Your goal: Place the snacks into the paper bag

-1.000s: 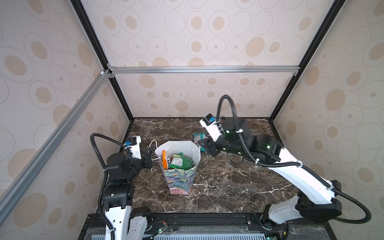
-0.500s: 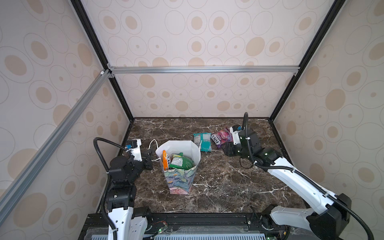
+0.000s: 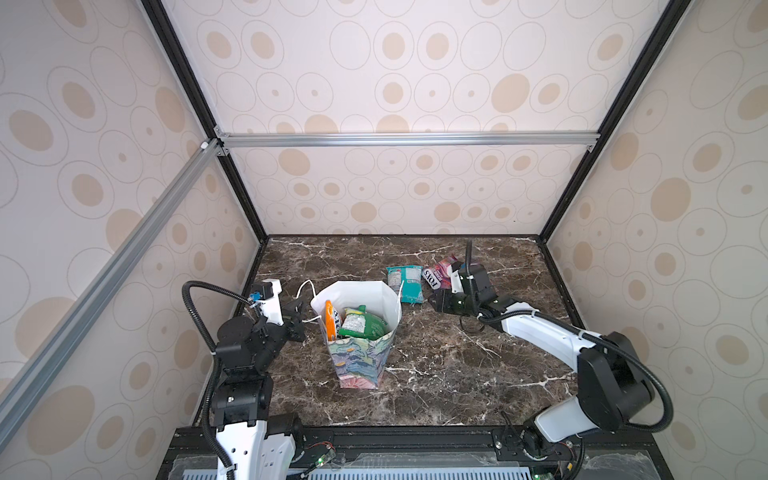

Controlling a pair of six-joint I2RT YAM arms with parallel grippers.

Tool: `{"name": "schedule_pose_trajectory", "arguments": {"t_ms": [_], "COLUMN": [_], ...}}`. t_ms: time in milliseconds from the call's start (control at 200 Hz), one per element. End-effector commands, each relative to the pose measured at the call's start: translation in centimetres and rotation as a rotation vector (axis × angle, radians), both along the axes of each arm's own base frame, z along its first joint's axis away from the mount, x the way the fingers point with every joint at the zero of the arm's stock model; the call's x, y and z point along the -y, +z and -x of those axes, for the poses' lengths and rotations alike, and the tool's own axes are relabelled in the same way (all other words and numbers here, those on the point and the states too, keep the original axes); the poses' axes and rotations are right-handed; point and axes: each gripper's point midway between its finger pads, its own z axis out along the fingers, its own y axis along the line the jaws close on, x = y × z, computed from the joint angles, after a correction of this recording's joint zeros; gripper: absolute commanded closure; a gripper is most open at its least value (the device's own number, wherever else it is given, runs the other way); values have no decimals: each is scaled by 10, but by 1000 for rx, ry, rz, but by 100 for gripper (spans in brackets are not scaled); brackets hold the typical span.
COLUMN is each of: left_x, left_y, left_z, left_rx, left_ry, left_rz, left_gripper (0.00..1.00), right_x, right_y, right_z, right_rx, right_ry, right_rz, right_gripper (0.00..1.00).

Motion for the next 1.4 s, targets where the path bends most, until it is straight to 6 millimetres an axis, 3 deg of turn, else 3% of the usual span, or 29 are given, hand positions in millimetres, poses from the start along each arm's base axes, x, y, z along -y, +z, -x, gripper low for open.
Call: {"name": "schedule_pose_trajectory", "arguments": {"t_ms": [0,460,1396], "left_x": [7,4,1], "left_y": [12,18,17], "left_z": [5,8,8], "left_rx": [60,87,84], "left_ry": [-40,-22,-4], "left_rz": [-22,-26,-35], "left_gripper": [100,100,100], "right_x": [-16,-34,-36], "right_y": [-11,-60,-86], "right_z": [-12,-41,-54], "right_rx": [-12,-50,-64], "right_ry": [48,82,54], "right_rz": [-28,8,14], "right_gripper": [49,51,52]}}
